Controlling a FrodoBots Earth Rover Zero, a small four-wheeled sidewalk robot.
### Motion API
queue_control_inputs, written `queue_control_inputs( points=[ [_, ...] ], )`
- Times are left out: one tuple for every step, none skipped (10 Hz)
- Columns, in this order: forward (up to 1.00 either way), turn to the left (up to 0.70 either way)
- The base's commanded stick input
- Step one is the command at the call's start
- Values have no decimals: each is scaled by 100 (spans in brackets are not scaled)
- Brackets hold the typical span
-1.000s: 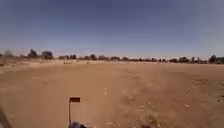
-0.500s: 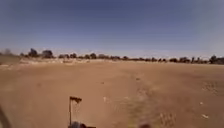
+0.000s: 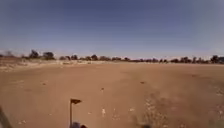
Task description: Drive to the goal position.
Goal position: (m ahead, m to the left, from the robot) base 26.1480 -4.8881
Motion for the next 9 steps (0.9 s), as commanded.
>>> queue_control_inputs(
  points=[
    [70, 0],
    [70, 0],
    [70, 0],
    [70, 0],
    [70, 0],
    [70, 0],
    [70, 0],
    [70, 0],
    [70, 0]
  ],
)
